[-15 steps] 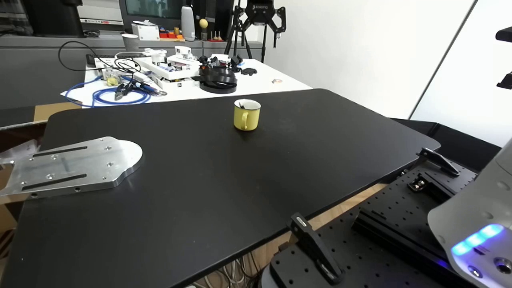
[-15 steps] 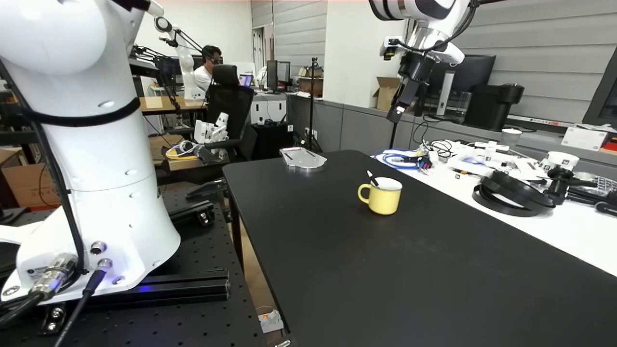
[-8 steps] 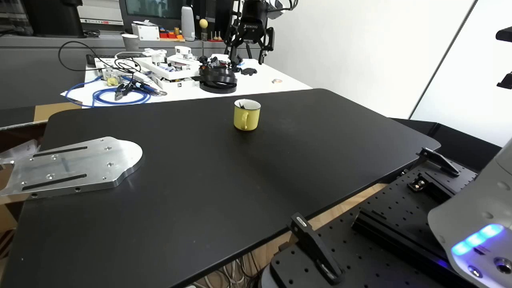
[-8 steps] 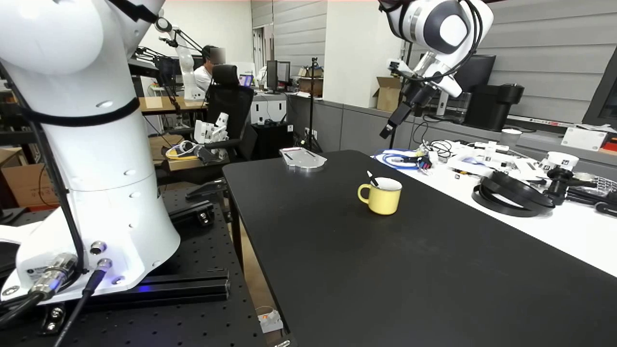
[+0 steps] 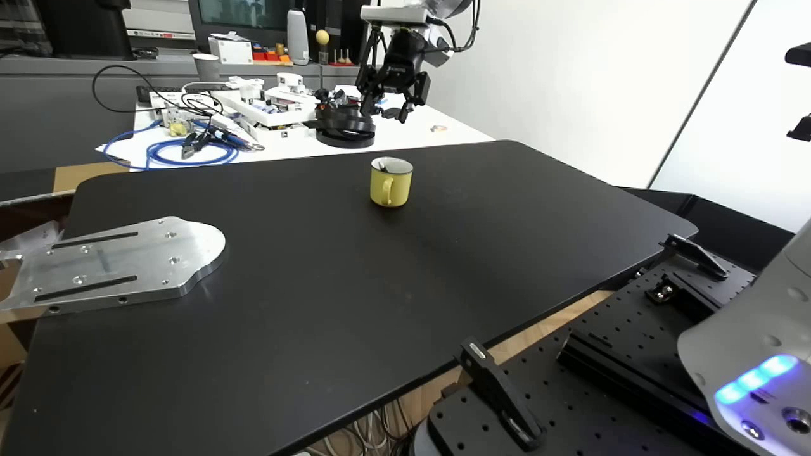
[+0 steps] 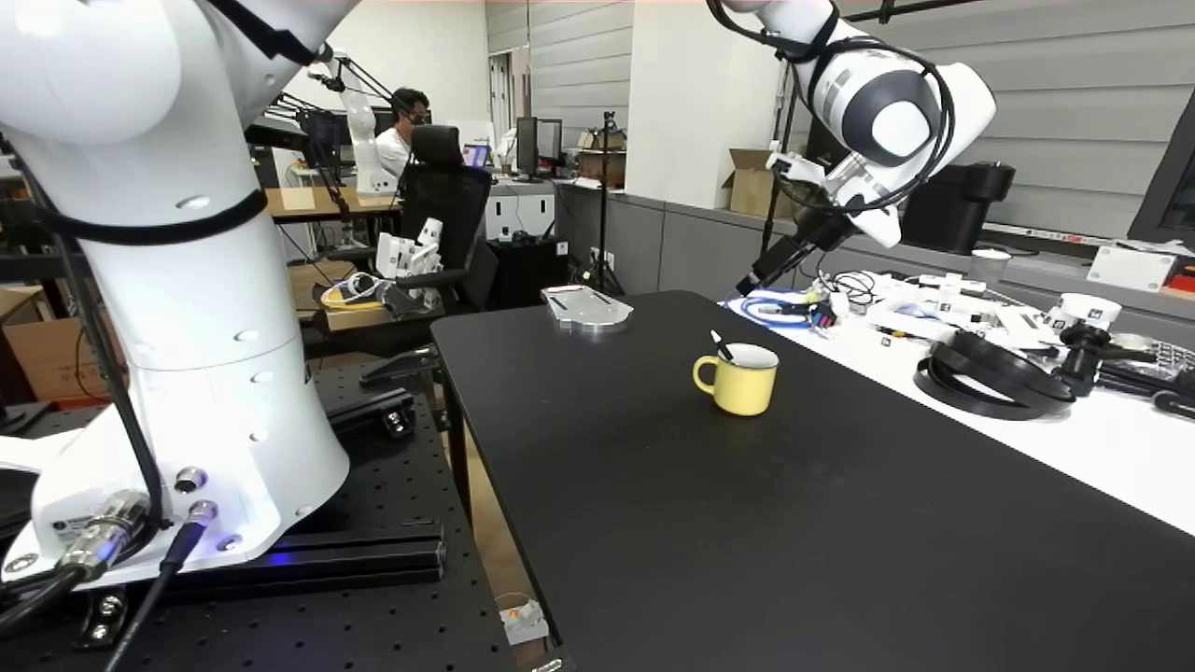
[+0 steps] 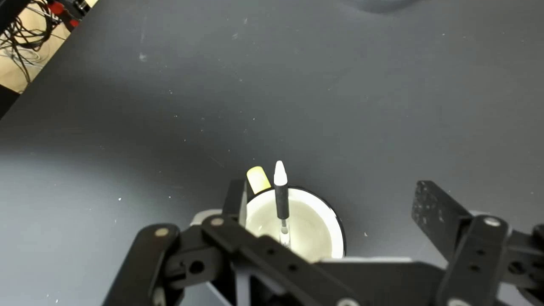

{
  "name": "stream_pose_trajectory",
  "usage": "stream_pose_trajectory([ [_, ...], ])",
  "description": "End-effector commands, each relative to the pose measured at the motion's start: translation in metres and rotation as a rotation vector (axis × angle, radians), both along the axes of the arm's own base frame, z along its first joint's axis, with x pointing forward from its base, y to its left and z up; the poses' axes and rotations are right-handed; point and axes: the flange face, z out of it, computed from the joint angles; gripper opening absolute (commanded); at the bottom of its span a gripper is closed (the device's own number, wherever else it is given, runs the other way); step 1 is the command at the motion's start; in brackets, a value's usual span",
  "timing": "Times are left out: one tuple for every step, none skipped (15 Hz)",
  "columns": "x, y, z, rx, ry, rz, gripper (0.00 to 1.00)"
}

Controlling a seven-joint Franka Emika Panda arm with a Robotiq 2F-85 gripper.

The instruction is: Take the pen out of the cup and put it on the table

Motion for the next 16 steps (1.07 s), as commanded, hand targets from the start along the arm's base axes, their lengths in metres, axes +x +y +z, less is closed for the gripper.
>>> stream_pose_trajectory([
  [0.008, -0.004, -0.008, 0.012, 0.033, -0.071, 1.00],
  [0.007, -0.003, -0.012, 0.012, 0.036, -0.072, 1.00],
  [0.006, -0.003, -0.017, 0.010, 0.038, -0.073, 1.00],
  [0.005, -0.002, -0.021, 0.011, 0.040, -0.070, 1.00],
  [0.005, -0.002, -0.024, 0.008, 0.043, -0.069, 1.00],
  [0.004, -0.001, -0.028, 0.009, 0.048, -0.068, 1.00],
  [0.002, 0.000, -0.032, 0.006, 0.050, -0.065, 1.00],
  [0.001, 0.000, -0.035, 0.004, 0.052, -0.063, 1.00],
  [0.001, 0.001, -0.039, 0.001, 0.053, -0.060, 1.00],
  [0.000, 0.002, -0.042, 0.002, 0.059, -0.059, 1.00],
  [-0.002, 0.003, -0.045, 0.001, 0.069, -0.055, 1.00],
  [-0.004, 0.005, -0.048, 0.000, 0.080, -0.049, 1.00],
  [-0.006, 0.007, -0.050, 0.003, 0.092, -0.042, 1.00],
  [-0.008, 0.008, -0.052, 0.001, 0.099, -0.036, 1.00],
  [-0.010, 0.010, -0.053, -0.004, 0.099, -0.030, 1.00],
  [-0.011, 0.010, -0.054, -0.006, 0.099, -0.027, 1.00],
])
